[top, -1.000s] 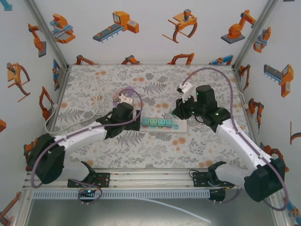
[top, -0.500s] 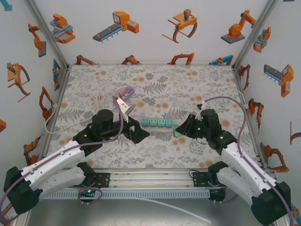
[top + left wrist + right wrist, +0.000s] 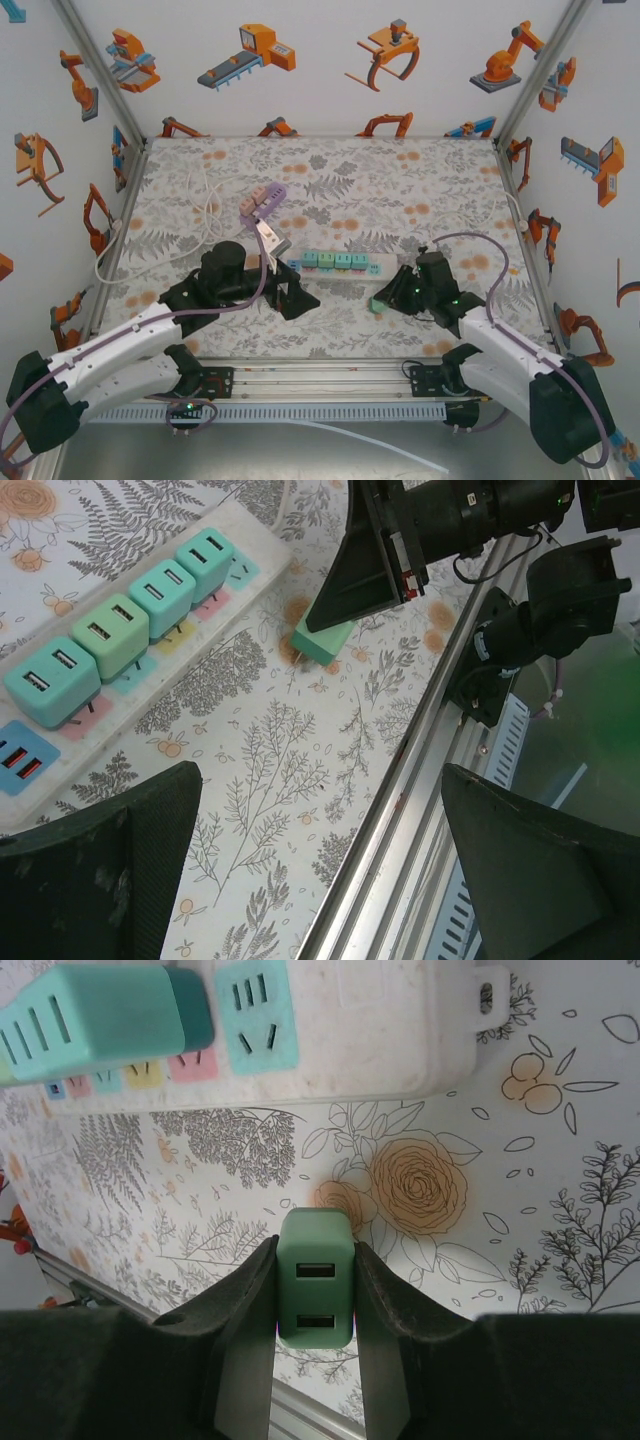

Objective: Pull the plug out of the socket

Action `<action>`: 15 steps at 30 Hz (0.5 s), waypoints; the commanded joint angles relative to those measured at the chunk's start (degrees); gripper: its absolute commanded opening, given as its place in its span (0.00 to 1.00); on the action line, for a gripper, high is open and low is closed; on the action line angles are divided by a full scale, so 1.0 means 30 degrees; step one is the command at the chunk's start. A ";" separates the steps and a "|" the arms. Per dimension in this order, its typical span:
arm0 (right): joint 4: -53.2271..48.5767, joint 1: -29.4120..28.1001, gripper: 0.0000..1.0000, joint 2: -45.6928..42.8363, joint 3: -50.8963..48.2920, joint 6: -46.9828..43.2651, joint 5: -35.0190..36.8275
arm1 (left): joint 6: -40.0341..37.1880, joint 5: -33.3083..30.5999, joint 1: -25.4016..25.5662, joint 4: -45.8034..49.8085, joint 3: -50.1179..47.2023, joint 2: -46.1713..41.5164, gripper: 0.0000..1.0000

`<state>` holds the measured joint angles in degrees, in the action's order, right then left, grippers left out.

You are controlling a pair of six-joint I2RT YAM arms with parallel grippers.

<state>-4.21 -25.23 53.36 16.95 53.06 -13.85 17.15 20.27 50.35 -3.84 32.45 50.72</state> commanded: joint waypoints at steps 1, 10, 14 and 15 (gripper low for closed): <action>0.0716 0.0032 0.34 0.0172 -0.0592 0.0275 0.1064 | -0.0311 -0.0410 0.0151 -0.0185 -0.0298 -0.0397 0.97; -0.0860 0.0032 0.51 -0.0561 -0.0823 -0.0173 0.1979 | -0.0355 -0.1197 0.0153 -0.0055 -0.0298 -0.0401 0.97; -0.1865 0.0032 0.57 -0.1256 -0.0706 -0.0247 0.2598 | -0.0327 -0.1516 0.0151 0.0099 -0.0327 -0.0375 0.97; -0.2079 0.0032 0.58 -0.1472 -0.0620 -0.0305 0.2716 | -0.0285 -0.1614 0.0156 0.0147 -0.0327 -0.0380 0.97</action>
<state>-5.78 -25.21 50.24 14.94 53.10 -9.06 17.12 16.51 50.46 -3.79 32.21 50.33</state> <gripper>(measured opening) 0.574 0.973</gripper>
